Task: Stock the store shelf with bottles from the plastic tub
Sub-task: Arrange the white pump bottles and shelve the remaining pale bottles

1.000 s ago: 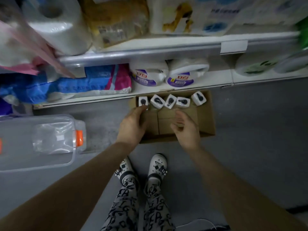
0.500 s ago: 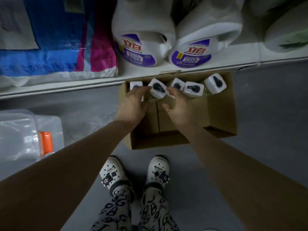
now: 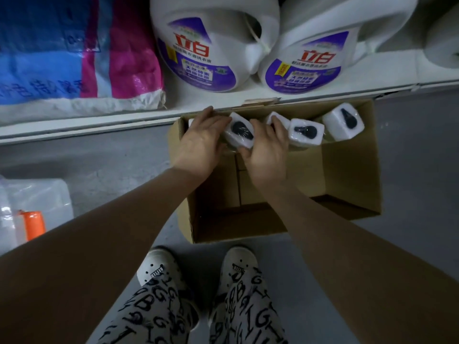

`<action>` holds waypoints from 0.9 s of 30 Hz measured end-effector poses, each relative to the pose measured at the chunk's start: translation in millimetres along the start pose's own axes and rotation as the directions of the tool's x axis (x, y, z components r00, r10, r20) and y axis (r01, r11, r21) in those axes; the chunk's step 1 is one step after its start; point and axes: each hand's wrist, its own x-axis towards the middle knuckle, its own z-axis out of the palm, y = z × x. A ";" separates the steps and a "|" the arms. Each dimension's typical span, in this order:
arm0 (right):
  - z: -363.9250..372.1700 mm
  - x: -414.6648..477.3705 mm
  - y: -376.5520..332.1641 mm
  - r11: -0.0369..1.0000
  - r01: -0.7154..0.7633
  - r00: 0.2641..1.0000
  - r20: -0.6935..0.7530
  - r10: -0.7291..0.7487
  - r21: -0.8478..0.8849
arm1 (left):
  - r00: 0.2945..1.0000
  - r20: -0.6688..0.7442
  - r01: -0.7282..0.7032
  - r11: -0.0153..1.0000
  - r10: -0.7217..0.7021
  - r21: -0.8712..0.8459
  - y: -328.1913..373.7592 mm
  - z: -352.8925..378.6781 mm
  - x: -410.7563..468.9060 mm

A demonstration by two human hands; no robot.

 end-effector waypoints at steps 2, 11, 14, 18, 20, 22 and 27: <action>-1.6 3.4 -3.4 1.000 -0.017 1.000 0.007 0.017 0.006 | 1.000 -0.003 0.002 1.000 -0.002 -0.001 1.7 -2.0 -2.8; -35.2 -15.5 -6.5 0.983 0.038 0.997 0.052 -0.048 0.180 | 0.997 0.040 0.065 0.982 -0.059 -0.177 21.2 -31.4 -23.1; -56.9 -28.3 -4.3 0.963 -0.010 0.988 0.152 -0.032 0.270 | 0.988 0.119 0.129 0.963 -0.103 -0.237 32.9 -43.6 -34.0; -95.6 -42.6 -6.6 0.930 -0.045 0.981 0.194 -0.029 0.366 | 0.967 0.222 0.182 0.945 -0.123 -0.272 48.4 -62.0 -48.2; -121.4 -50.1 -12.3 0.913 -0.082 0.964 0.263 -0.028 0.399 | 0.954 0.270 0.214 0.926 -0.129 -0.311 55.3 -74.6 -55.3; -145.3 -56.5 -18.1 0.899 -0.128 0.936 0.351 -0.031 0.418 | 0.946 0.303 0.222 0.911 -0.115 -0.349 61.3 -88.4 -63.2; -194.4 -66.4 -34.6 0.817 -0.239 0.902 0.431 -0.013 0.525 | 0.930 0.345 0.285 0.844 -0.129 -0.455 80.6 -129.2 -85.5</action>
